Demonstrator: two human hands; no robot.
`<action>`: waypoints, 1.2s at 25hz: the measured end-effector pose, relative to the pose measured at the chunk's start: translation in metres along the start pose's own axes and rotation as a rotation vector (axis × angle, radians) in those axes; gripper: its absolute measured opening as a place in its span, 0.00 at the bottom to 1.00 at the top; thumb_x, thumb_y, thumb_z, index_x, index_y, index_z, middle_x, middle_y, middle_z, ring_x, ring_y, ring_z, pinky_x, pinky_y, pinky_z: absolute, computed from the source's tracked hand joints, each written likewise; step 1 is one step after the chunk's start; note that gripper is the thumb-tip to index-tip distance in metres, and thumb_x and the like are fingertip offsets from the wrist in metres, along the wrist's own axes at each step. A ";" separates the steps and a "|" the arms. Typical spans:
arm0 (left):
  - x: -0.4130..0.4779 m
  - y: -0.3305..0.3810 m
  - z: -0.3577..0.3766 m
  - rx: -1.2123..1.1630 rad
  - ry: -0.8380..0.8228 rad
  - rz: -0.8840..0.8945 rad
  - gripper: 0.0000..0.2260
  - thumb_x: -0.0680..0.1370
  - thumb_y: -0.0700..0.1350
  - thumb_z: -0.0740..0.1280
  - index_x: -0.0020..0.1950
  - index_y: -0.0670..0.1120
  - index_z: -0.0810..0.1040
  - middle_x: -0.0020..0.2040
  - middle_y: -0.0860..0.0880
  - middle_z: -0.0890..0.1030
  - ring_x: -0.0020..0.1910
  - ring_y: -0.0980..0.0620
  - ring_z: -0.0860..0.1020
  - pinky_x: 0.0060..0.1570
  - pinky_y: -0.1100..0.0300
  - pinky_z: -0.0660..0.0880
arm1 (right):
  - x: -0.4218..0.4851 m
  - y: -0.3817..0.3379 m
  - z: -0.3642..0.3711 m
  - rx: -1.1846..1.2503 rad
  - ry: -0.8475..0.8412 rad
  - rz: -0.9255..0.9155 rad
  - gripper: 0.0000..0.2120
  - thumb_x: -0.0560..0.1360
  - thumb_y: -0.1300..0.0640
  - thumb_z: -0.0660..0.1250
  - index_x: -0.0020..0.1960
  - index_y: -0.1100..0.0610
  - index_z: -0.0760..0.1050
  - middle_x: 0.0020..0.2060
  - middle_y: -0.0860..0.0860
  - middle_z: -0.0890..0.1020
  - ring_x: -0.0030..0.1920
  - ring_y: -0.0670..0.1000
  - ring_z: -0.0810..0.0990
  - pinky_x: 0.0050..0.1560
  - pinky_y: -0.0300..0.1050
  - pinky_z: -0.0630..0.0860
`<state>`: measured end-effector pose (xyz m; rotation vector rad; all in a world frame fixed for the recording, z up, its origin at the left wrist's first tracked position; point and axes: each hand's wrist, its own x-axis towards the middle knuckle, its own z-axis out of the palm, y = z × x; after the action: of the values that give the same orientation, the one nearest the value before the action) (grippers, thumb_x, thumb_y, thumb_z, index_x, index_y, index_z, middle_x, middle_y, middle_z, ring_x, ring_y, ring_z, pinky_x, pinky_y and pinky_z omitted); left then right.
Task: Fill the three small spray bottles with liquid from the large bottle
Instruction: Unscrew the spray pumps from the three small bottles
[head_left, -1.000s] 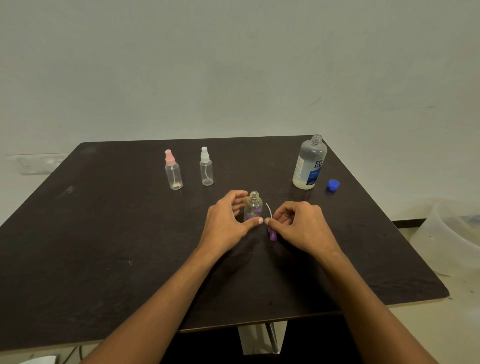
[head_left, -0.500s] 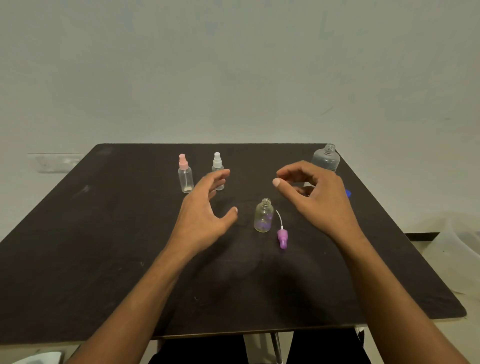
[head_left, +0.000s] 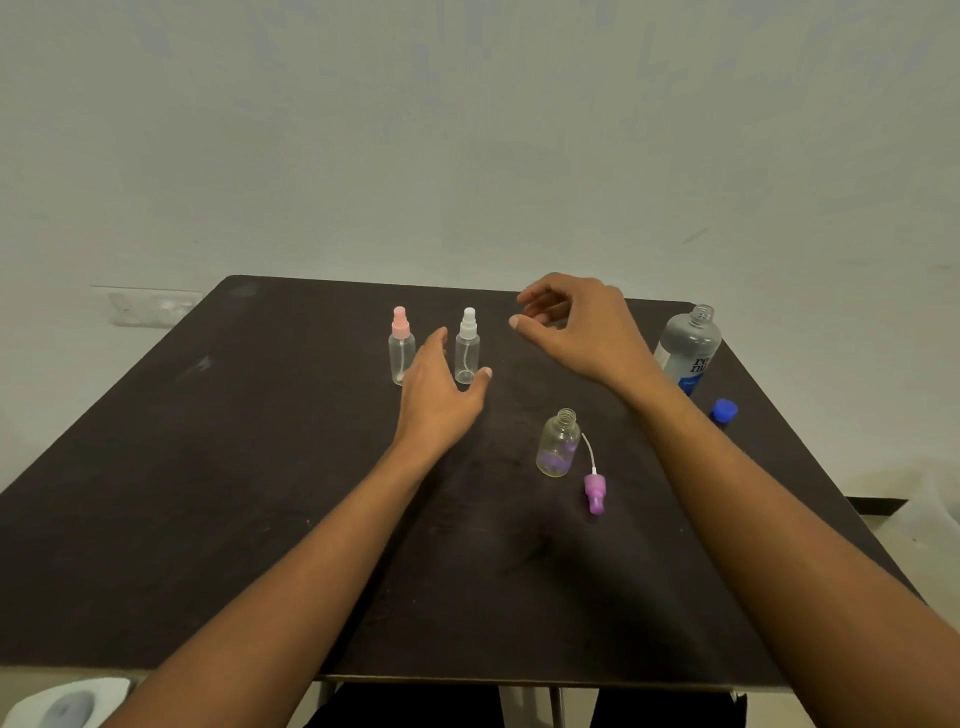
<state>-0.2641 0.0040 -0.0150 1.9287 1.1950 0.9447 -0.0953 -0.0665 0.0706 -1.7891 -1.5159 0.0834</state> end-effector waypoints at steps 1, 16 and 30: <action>0.006 0.000 0.004 0.012 -0.006 -0.017 0.35 0.79 0.50 0.73 0.82 0.44 0.62 0.79 0.46 0.69 0.77 0.47 0.69 0.72 0.50 0.69 | 0.014 0.001 0.006 -0.033 -0.022 -0.012 0.13 0.75 0.48 0.77 0.56 0.52 0.84 0.44 0.46 0.86 0.44 0.43 0.85 0.50 0.33 0.81; 0.051 -0.010 0.032 -0.049 0.006 -0.145 0.24 0.78 0.51 0.75 0.70 0.44 0.73 0.63 0.46 0.82 0.62 0.46 0.81 0.53 0.59 0.74 | 0.092 -0.002 0.073 -0.302 -0.313 -0.085 0.14 0.72 0.49 0.81 0.52 0.56 0.87 0.43 0.48 0.83 0.44 0.48 0.83 0.45 0.37 0.75; 0.008 0.010 -0.007 -0.122 0.160 0.076 0.20 0.74 0.50 0.79 0.63 0.47 0.82 0.51 0.53 0.85 0.51 0.57 0.84 0.52 0.72 0.75 | 0.061 -0.041 0.015 -0.279 -0.359 -0.116 0.08 0.74 0.49 0.78 0.44 0.54 0.86 0.29 0.47 0.85 0.31 0.44 0.86 0.39 0.40 0.82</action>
<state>-0.2625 0.0089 -0.0012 1.8408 1.1311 1.2032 -0.1188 -0.0067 0.1090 -1.9753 -1.9640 0.1482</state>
